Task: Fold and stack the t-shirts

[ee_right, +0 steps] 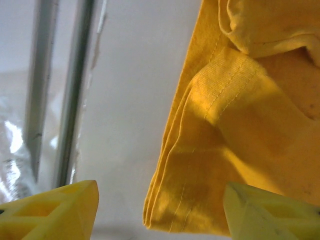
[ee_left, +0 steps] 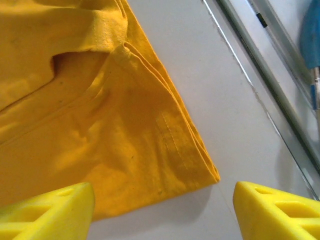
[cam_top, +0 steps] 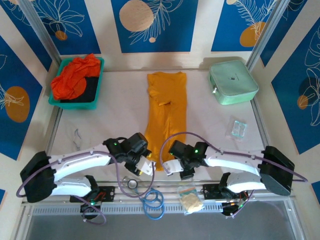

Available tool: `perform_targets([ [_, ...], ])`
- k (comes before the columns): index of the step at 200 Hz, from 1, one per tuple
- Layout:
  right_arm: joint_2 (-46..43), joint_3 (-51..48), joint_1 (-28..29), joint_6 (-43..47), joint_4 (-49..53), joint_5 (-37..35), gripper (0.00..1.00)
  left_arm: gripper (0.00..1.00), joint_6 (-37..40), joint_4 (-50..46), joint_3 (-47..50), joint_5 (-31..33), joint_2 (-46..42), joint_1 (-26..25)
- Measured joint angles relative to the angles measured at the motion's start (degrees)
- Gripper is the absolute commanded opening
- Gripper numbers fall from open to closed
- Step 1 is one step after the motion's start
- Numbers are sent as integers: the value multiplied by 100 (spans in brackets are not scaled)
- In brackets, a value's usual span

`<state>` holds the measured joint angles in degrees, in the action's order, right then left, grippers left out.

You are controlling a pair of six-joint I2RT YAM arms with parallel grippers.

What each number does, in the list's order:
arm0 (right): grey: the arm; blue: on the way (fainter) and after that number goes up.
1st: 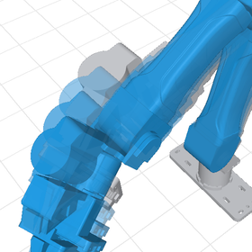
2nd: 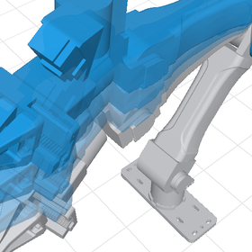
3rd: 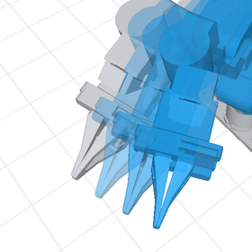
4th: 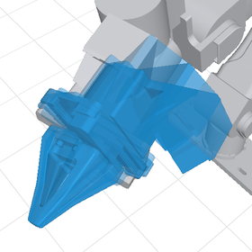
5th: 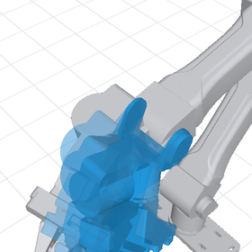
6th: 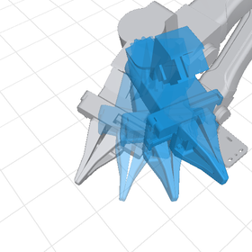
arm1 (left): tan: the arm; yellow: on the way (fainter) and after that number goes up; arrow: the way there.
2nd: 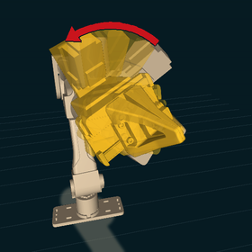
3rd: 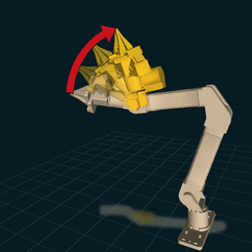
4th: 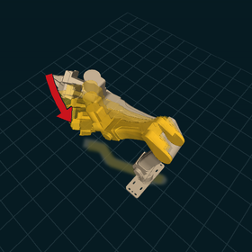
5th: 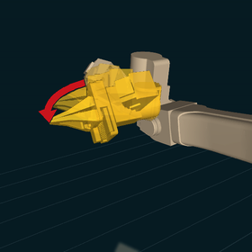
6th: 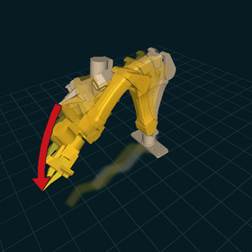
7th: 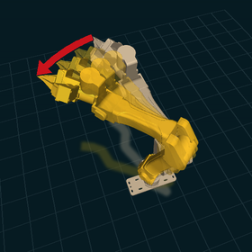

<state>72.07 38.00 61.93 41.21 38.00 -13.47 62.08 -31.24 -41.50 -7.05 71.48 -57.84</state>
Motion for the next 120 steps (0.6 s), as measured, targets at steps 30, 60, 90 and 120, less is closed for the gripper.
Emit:
perform_targets([
  [30,96,-103,-2,-61,-160,-210,65,65,85,177,0,0,380,-4],
  [60,201,-140,-17,-85,-162,-332,62,63,175,188,-2,-2,660,-4],
  [90,448,-140,-70,-120,-160,-437,58,61,273,186,-4,4,957,-4],
  [120,579,-85,-81,-179,-83,-376,52,59,297,162,-125,66,1340,-4],
])
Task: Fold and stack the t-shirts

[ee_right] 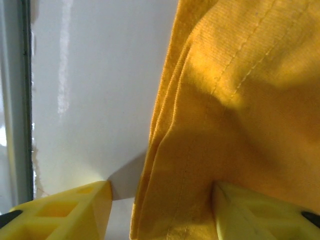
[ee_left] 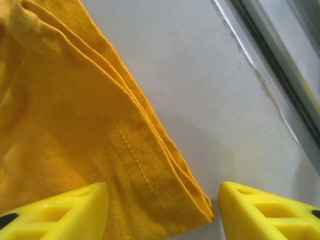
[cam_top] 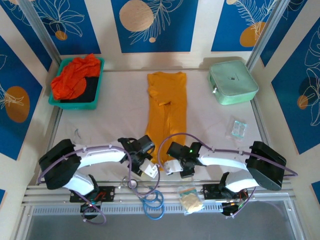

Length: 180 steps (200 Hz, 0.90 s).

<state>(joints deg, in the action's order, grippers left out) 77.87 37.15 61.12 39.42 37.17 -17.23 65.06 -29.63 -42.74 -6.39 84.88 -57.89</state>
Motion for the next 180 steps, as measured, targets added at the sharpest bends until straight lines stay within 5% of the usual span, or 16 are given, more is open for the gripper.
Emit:
perform_targets([
  [86,262,197,-22,-90,280,179,32,35,39,-739,-796,52,907,28],
  [121,372,308,-92,-74,404,289,0,8,-59,-861,-876,81,975,33],
  [130,374,339,-105,-127,420,280,0,0,-42,-905,-876,83,964,31],
  [180,197,258,-122,-92,310,214,0,0,-286,-756,-688,181,627,-9],
])
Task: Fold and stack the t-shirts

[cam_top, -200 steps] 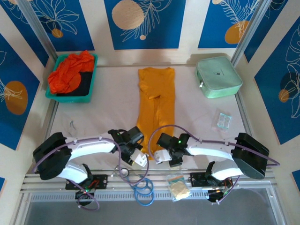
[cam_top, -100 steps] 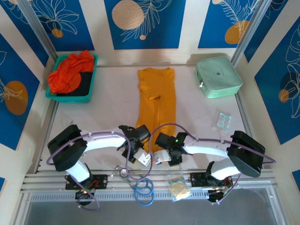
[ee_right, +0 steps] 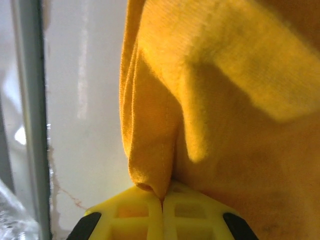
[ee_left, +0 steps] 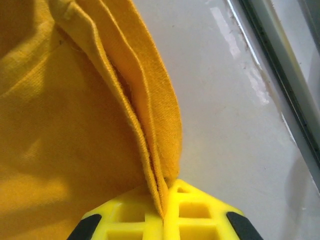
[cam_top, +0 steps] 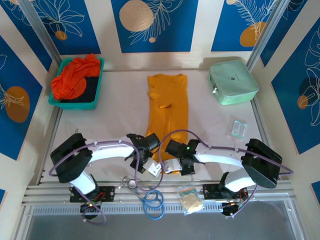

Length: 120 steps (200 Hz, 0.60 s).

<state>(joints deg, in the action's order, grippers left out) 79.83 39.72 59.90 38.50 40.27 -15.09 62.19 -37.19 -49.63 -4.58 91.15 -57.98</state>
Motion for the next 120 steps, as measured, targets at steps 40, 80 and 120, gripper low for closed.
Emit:
perform_targets([
  [40,-876,-85,127,-57,107,-173,0,0,-212,485,219,599,-748,-122],
  [80,-1751,-81,-48,-83,240,-319,0,0,-411,542,109,907,-1604,-109],
  [120,-1578,409,-905,33,219,-562,0,0,-356,557,-337,1005,-1493,367],
])
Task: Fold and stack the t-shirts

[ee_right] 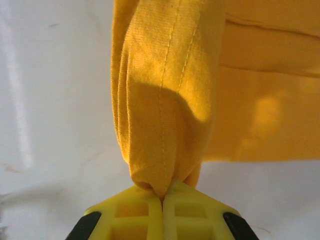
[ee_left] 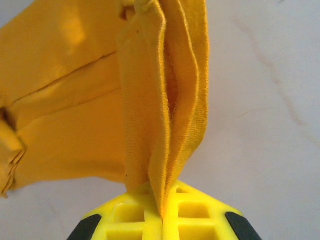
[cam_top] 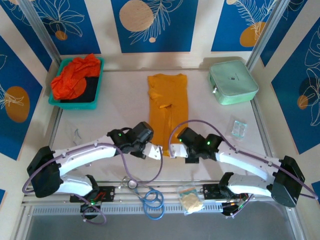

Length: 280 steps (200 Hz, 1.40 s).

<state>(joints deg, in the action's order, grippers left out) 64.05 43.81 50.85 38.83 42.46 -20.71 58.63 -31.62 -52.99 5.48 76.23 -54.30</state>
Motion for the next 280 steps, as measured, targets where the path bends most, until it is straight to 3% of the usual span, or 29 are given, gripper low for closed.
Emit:
perform_targets([
  [38,514,831,-780,245,-293,-127,0,0,195,251,-505,-133,341,863],
  [72,1113,1364,-1331,452,-616,-168,0,0,343,597,-942,-280,798,1333],
  [127,2232,2048,-1950,538,-1062,-422,0,0,476,1353,-1572,-299,1862,1646],
  [225,3781,2839,-2413,461,-1633,-485,0,0,643,1976,-2055,-184,3130,2015],
  [254,4094,2931,-2476,271,-1777,-487,1,29,621,2090,-2177,-151,3379,2039],
  [266,4218,2959,-2494,170,-1836,-498,11,42,671,2164,-2177,-109,3438,2050],
  [280,4374,3016,-2520,-22,-1888,-531,24,49,616,2264,-2177,-44,3486,2065],
])
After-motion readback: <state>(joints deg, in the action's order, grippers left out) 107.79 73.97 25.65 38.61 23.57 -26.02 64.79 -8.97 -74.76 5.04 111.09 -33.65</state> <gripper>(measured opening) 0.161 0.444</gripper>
